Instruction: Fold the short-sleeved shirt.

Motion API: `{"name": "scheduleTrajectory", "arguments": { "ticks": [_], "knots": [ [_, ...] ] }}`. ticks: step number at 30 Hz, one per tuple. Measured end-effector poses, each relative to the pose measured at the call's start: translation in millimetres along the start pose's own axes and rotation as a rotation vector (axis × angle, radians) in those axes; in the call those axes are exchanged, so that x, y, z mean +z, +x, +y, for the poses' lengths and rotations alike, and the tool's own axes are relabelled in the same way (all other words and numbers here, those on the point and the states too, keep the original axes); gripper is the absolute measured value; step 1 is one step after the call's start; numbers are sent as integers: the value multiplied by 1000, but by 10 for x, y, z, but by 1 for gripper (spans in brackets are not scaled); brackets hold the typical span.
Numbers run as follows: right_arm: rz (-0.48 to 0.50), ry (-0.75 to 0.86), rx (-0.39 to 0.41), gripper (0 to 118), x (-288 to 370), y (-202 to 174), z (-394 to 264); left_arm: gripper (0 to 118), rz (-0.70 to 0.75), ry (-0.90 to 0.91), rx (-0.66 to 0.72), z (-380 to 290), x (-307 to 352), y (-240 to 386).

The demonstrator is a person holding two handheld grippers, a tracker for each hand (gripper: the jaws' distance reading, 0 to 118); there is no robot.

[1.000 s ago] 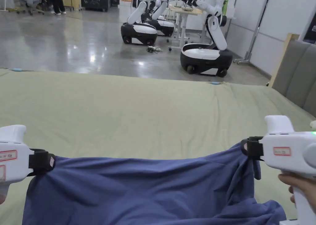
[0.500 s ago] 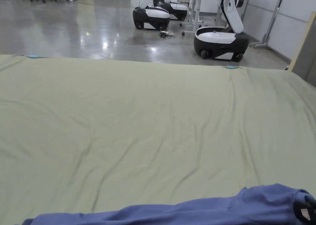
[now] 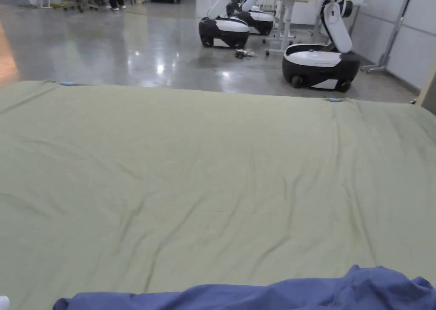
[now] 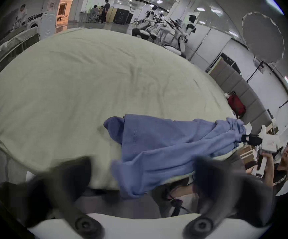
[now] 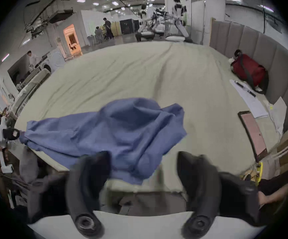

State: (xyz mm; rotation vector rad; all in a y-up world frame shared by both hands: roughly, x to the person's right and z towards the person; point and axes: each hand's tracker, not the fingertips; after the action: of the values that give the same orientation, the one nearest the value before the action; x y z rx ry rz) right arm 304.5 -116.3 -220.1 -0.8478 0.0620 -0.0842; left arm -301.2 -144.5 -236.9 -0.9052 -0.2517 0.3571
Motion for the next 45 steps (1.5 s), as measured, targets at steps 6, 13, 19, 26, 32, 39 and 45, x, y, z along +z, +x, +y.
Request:
{"name": "scheduleTrajectory", "arguments": {
  "ticks": [6, 13, 19, 26, 32, 39, 45],
  "knots": [
    [57, 191, -47, 91, 997, -247, -242, 116, 5, 151, 26, -46, 503, -49],
    [125, 254, -30, 2, 1089, -502, -278, 0, -155, 187, 180, 2, 523, -514],
    [150, 258, 2, 2, 1045, -541, -273, 107, -383, 40, 354, 115, -115, -942],
    [151, 265, 5, 3, 1107, -586, -245, 107, -522, 15, 418, 147, -484, -887],
    [138, 251, 15, 3, 1066, -625, -224, 107, -627, -90, 374, 282, -935, -822],
    [135, 247, 18, 3, 1081, -626, -220, 15, -438, -78, 293, 205, -1081, -555],
    [131, 241, 13, 3, 1066, -618, -227, 15, -517, -77, 341, 190, -928, -605]
  ]
}}
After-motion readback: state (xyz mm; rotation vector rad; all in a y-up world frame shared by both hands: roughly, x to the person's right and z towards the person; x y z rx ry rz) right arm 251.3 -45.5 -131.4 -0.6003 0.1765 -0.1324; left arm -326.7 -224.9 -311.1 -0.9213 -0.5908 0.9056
